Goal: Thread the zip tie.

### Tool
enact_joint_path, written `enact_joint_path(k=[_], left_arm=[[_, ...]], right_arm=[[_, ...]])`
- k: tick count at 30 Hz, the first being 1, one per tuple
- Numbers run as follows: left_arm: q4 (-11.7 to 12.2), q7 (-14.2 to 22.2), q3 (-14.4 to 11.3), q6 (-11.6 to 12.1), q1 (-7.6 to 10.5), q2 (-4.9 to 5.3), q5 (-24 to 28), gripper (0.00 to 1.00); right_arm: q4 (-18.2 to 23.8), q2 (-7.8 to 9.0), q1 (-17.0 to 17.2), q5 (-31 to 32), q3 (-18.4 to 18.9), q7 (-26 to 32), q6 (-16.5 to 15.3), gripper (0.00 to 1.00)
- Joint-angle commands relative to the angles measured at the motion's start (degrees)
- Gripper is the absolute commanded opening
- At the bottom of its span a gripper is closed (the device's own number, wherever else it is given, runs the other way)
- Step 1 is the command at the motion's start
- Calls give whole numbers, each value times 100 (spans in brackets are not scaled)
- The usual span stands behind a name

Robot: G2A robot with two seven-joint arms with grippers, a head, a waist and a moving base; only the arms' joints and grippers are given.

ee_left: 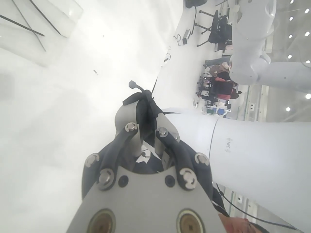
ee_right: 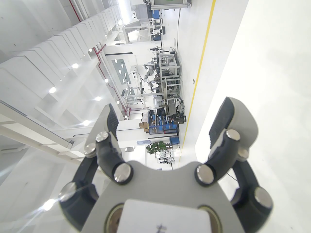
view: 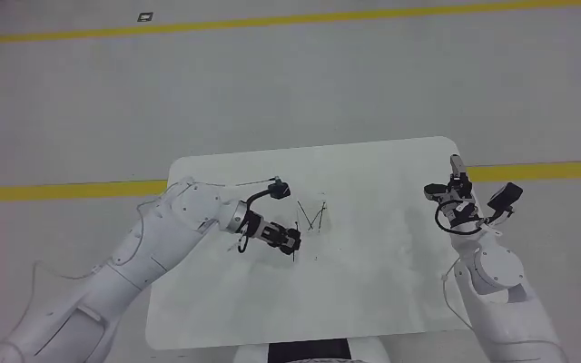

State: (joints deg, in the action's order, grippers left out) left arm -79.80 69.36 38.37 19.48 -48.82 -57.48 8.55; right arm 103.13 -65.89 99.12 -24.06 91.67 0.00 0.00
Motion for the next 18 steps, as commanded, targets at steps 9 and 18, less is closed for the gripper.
enact_joint_path(k=[9, 18], left_arm=[[-582, -471, 376, 0, -375, 87, -355, 0], [-589, -652, 344, 0, -411, 84, -521, 0]], right_arm=[[0, 0, 0, 0, 0, 0, 0, 100], [0, 0, 0, 0, 0, 0, 0, 100]])
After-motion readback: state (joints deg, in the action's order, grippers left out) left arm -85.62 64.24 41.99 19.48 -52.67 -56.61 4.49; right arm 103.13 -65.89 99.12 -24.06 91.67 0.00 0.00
